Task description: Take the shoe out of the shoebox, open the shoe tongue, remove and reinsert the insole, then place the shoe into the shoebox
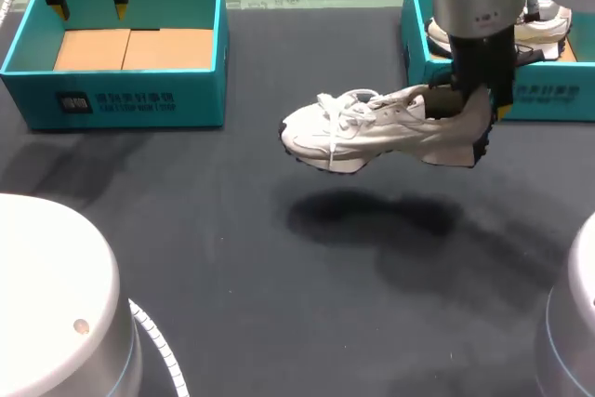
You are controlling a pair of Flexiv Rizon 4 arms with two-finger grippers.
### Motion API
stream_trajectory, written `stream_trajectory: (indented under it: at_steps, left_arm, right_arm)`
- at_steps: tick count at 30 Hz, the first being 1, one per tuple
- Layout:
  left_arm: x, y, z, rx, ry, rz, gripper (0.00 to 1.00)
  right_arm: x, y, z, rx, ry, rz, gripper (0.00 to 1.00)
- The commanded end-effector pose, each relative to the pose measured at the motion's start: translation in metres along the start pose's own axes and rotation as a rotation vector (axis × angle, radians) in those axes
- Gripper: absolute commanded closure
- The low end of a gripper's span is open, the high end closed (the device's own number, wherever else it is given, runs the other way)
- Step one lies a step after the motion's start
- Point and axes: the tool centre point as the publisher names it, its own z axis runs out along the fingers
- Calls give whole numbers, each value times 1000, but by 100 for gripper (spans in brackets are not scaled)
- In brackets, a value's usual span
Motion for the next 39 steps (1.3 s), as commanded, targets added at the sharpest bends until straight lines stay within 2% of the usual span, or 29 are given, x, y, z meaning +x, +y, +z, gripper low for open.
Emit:
stream_trajectory:
  at_steps: [1,11,21,25,27,32,39]
  left_arm:
    - [0,0,-1,0,-1,0,0]
    - [0,0,-1,0,-1,0,0]
    - [0,0,-1,0,-1,0,0]
    - [0,0,-1,0,-1,0,0]
    - [0,0,-1,0,-1,0,0]
    - [0,0,-1,0,-1,0,0]
    - [0,0,-1,0,-1,0,0]
  right_arm:
    - [-5,0,2,-2,17,0,100]
    - [-5,0,2,-2,17,0,100]
    - [56,-45,3,-57,8,-9,100]
    - [82,-62,12,-56,-36,-37,100]
    - [92,-68,18,-45,-19,-44,100]
    - [116,-76,33,-22,3,-52,100]
    - [144,-73,52,-9,25,-67,100]
